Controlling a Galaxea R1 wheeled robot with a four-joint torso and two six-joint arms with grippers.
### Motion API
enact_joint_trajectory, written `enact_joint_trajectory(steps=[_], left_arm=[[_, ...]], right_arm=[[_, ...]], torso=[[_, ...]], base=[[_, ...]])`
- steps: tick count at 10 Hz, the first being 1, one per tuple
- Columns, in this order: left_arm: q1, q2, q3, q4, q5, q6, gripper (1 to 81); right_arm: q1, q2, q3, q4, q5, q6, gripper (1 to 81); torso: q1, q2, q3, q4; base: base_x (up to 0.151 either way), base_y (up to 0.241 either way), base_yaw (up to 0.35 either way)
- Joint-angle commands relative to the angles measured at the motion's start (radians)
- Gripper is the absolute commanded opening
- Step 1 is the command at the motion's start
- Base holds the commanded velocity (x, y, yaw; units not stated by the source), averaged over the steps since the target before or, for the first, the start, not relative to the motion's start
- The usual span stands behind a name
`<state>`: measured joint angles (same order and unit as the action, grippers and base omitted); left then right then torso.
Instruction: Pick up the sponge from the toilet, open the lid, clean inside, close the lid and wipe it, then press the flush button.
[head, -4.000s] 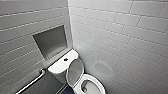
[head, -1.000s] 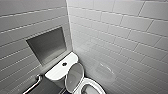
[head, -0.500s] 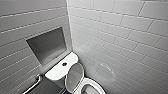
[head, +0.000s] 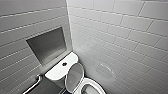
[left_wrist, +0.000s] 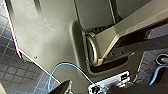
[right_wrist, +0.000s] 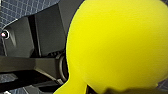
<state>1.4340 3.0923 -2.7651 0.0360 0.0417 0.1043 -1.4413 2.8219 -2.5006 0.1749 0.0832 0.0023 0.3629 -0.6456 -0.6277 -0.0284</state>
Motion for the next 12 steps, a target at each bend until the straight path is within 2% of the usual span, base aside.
enact_joint_trajectory(steps=[1,2,6,9,12], left_arm=[[0.001,0.007,0.004,-0.011,0.079,0.002,81.1],[0.003,0.008,0.004,-0.011,0.079,0.003,81.1],[0.006,0.011,0.004,-0.011,0.079,0.003,81.1],[0.015,0.013,0.005,-0.010,0.084,0.003,81.1],[0.015,0.014,0.005,-0.011,0.086,0.002,81.1]], right_arm=[[0.158,-0.212,0.360,0.024,-0.026,0.005,1.0],[0.213,-0.234,0.392,0.029,-0.028,0.007,1.0],[0.376,-0.149,0.223,0.074,-0.053,0.010,1.0],[0.435,-0.180,0.301,0.087,-0.059,0.015,1.0],[0.449,-0.247,0.405,0.112,-0.059,0.015,1.0]], torso=[[0.000,0.000,0.000,0.000],[0.000,0.000,0.000,0.000],[0.000,0.000,0.000,0.000],[0.000,0.000,0.000,0.000],[0.000,0.000,0.000,0.000]], base=[[0.000,0.000,0.000],[0.000,0.000,0.000],[0.000,0.000,0.000],[0.000,0.000,0.000],[0.000,0.000,0.000]])
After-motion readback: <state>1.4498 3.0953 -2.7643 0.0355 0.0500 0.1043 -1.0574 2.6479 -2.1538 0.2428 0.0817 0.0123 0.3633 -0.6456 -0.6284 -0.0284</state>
